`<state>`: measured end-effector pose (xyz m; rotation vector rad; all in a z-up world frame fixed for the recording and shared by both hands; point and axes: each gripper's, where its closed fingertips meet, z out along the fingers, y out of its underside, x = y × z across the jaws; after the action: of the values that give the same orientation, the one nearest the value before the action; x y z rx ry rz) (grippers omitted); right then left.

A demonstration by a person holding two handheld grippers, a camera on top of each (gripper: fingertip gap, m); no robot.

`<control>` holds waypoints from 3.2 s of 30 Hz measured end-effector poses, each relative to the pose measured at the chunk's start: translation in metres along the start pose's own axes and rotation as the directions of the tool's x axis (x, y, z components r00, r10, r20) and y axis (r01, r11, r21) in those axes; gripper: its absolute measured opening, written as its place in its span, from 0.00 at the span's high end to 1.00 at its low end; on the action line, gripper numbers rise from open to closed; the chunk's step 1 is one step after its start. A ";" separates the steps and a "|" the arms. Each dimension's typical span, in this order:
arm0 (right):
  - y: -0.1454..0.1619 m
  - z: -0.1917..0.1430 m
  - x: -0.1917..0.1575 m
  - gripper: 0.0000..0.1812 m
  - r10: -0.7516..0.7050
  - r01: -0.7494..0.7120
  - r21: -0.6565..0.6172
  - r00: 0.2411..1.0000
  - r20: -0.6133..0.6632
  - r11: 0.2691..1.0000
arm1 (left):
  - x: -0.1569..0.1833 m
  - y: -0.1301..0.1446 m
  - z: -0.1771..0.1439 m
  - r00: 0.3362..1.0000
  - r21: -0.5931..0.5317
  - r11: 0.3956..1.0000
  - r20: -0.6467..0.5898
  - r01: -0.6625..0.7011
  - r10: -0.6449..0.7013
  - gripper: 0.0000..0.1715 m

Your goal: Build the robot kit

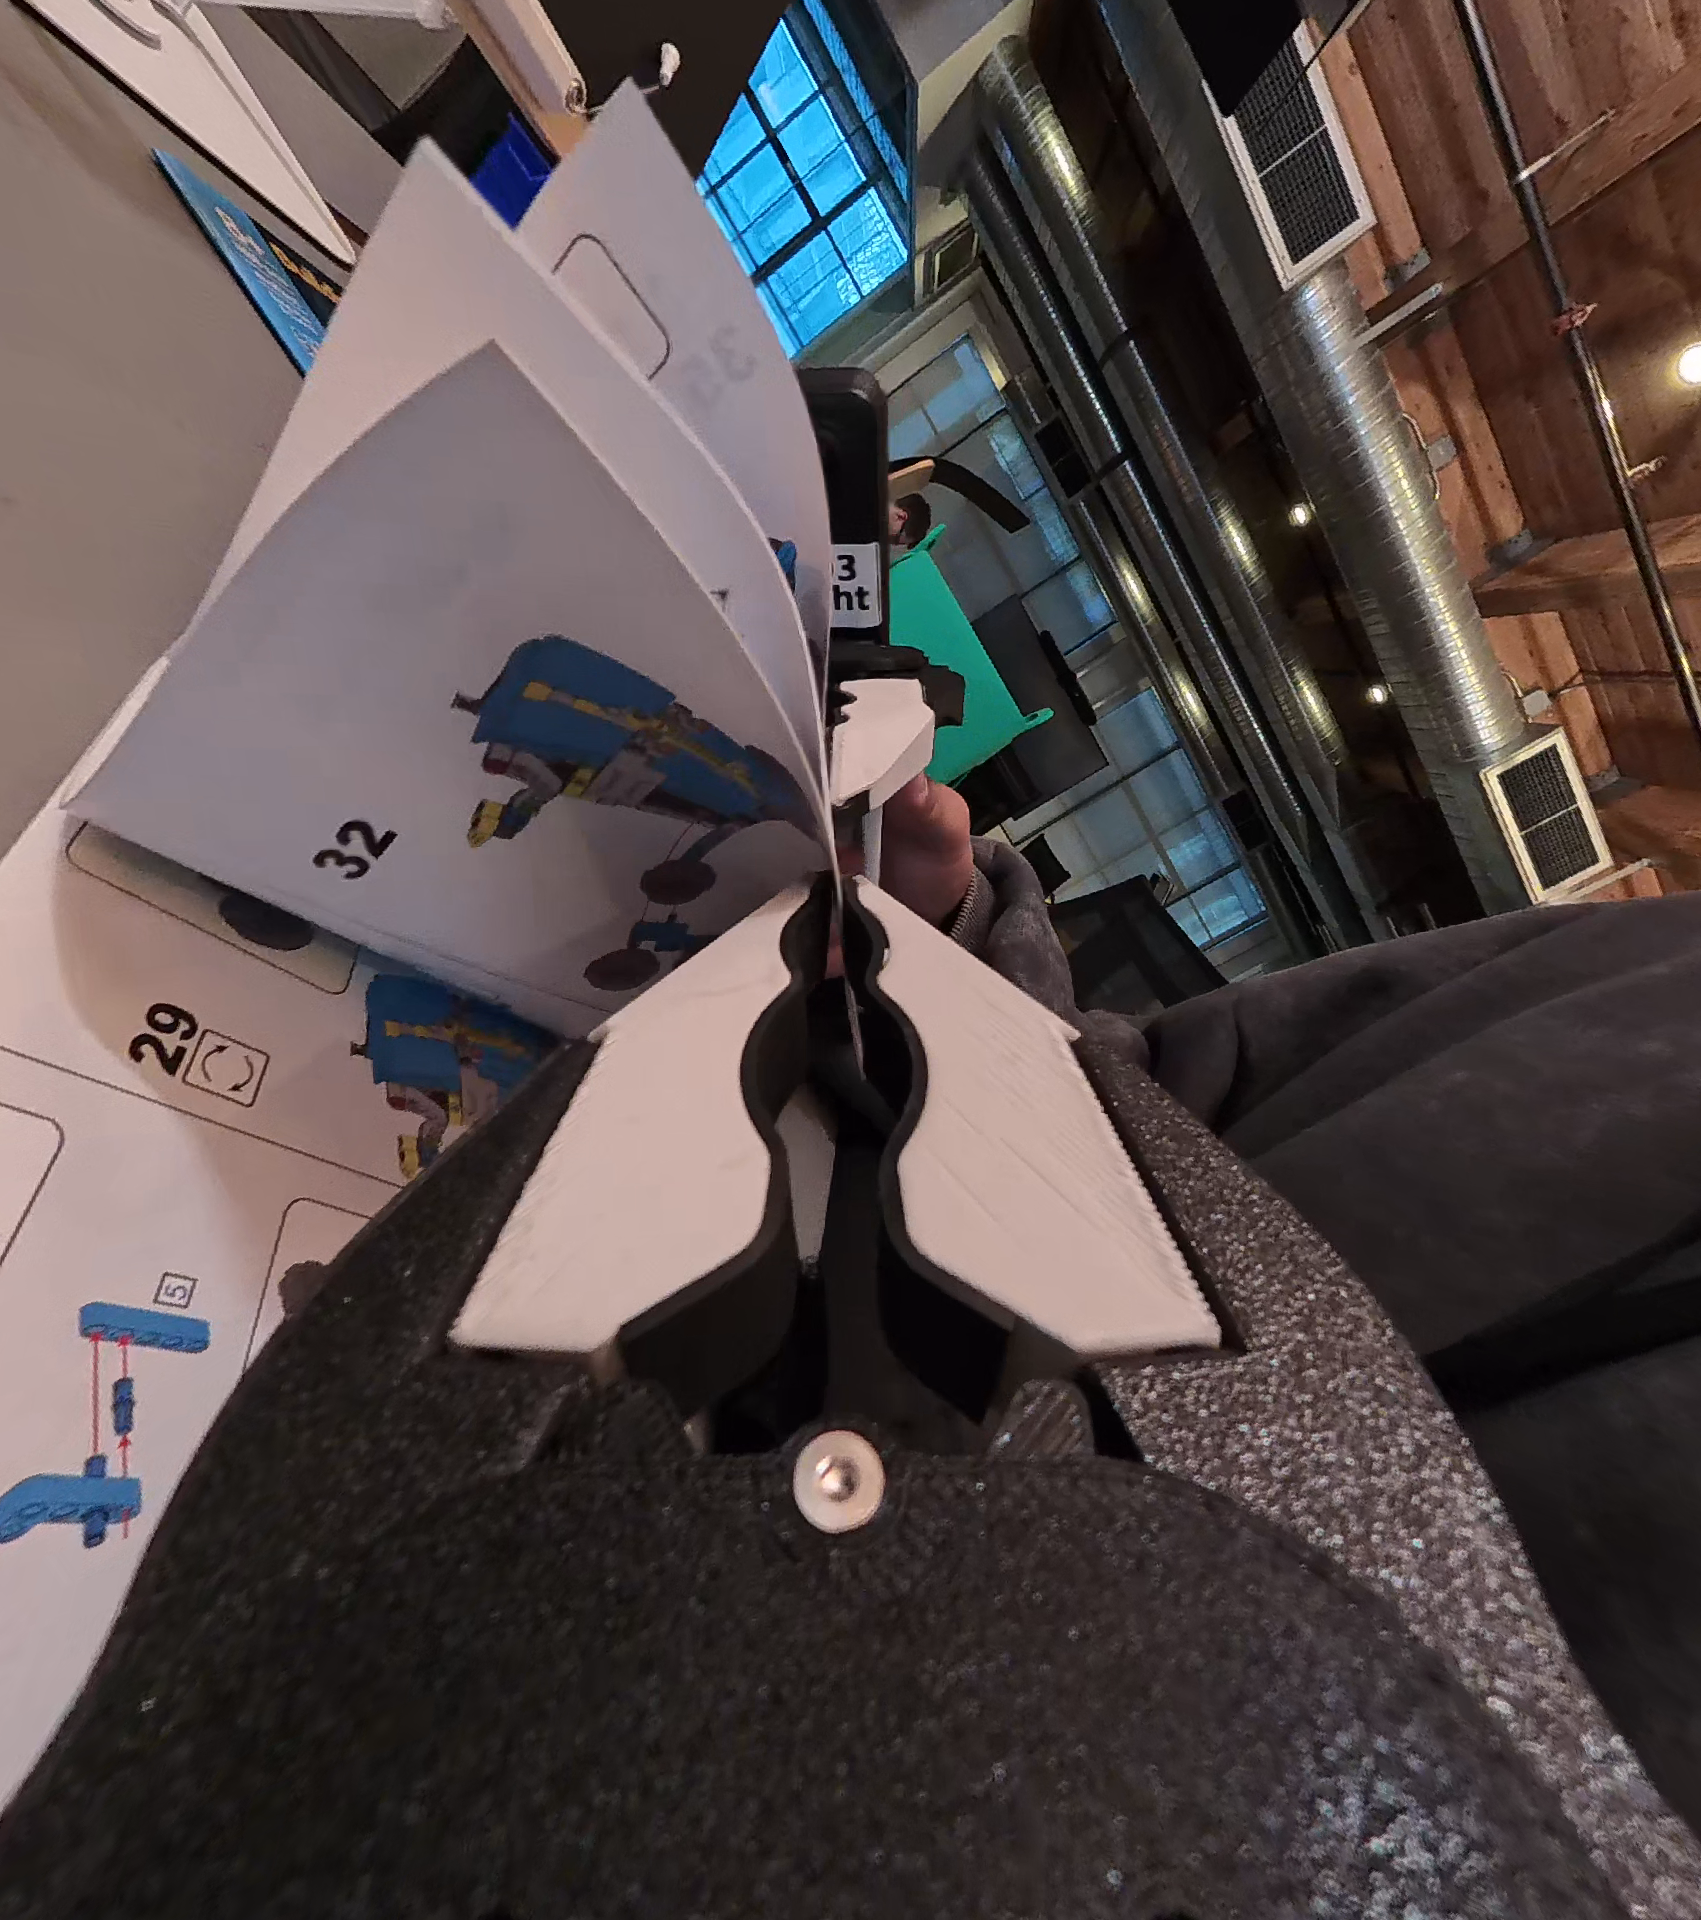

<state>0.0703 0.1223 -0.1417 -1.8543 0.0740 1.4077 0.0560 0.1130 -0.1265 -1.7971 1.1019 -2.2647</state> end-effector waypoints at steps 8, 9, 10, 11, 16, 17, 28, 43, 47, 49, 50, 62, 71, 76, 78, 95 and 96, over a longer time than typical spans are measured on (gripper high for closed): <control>0.002 0.000 -0.001 0.85 0.011 -0.011 -0.005 1.000 0.025 1.000 | -0.001 0.004 -0.002 0.999 -0.014 0.999 0.019 -0.042 0.042 1.00; 0.000 -0.002 -0.001 0.86 0.020 -0.020 0.005 0.999 0.035 1.000 | -0.001 0.004 -0.002 0.999 -0.013 0.999 0.016 -0.036 0.036 1.00; -0.001 -0.004 0.000 0.88 0.026 -0.027 0.014 0.999 0.034 1.000 | -0.002 0.004 -0.003 0.999 -0.013 0.999 0.020 -0.033 0.033 1.00; -0.003 -0.007 0.001 0.89 0.030 -0.031 0.022 0.999 0.030 0.999 | -0.003 0.005 -0.004 0.999 -0.015 0.999 0.028 -0.033 0.033 1.00; -0.032 -0.043 0.012 0.93 -0.008 0.021 0.149 0.996 -0.090 0.989 | 0.001 0.003 -0.007 0.999 0.002 0.999 0.007 -0.032 0.032 1.00; -0.039 -0.053 0.005 0.88 -0.032 0.047 0.175 0.996 -0.087 0.983 | 0.002 0.001 -0.006 1.000 0.008 1.000 0.000 -0.030 0.030 1.00; -0.008 -0.037 -0.013 0.81 -0.288 0.269 -0.153 0.950 -0.124 0.951 | 0.022 -0.006 0.027 0.993 -0.035 0.995 -0.078 -0.091 0.088 1.00; -0.040 -0.096 0.059 0.92 -0.148 0.163 -0.008 0.879 -0.453 0.987 | 0.009 0.002 0.010 0.999 -0.018 0.999 -0.008 -0.048 0.048 1.00; -0.072 -0.155 0.030 0.66 -0.248 0.369 0.068 0.739 -0.627 0.927 | 0.011 0.002 0.011 0.998 -0.015 0.998 -0.026 -0.056 0.055 1.00; -0.064 -0.135 -0.008 0.61 -0.354 0.424 0.005 0.764 -0.539 0.906 | 0.016 0.003 0.012 0.996 -0.014 0.997 -0.057 -0.071 0.070 1.00; -0.048 -0.108 -0.029 0.60 -0.370 0.389 -0.034 0.842 -0.393 0.921 | 0.019 0.002 0.013 0.994 -0.013 0.997 -0.080 -0.076 0.075 1.00; 0.010 -0.019 -0.017 0.83 -0.267 0.260 -0.200 0.964 -0.011 0.945 | 0.018 0.014 0.016 0.986 -0.076 0.985 -0.071 -0.154 0.149 1.00; -0.004 -0.035 -0.008 0.89 -0.195 0.195 -0.106 0.981 0.016 0.975 | 0.005 0.025 0.013 0.987 -0.113 0.981 0.023 -0.158 0.161 1.00; -0.003 -0.035 -0.008 0.88 -0.206 0.206 -0.097 0.978 0.018 0.974 | -0.034 -0.006 -0.039 0.899 0.071 0.994 0.436 -0.083 0.044 0.63; 0.001 -0.031 -0.007 0.88 -0.225 0.224 -0.118 0.974 0.005 0.967 | -0.022 -0.027 -0.076 0.807 0.170 0.958 0.584 -0.232 0.091 0.65; 0.010 -0.025 -0.018 0.83 -0.260 0.265 -0.137 0.964 0.057 0.954 | 0.029 -0.002 0.044 0.976 0.010 0.976 -0.004 -0.219 0.219 0.96; 0.010 -0.025 -0.020 0.83 -0.255 0.261 -0.135 0.965 0.065 0.956 | 0.027 -0.002 0.044 0.973 0.014 0.973 0.012 -0.231 0.231 0.99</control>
<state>0.0778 0.0921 -0.1290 -1.8671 -0.2906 1.2998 0.0860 0.0808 -0.0994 -1.5794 1.2172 -2.1214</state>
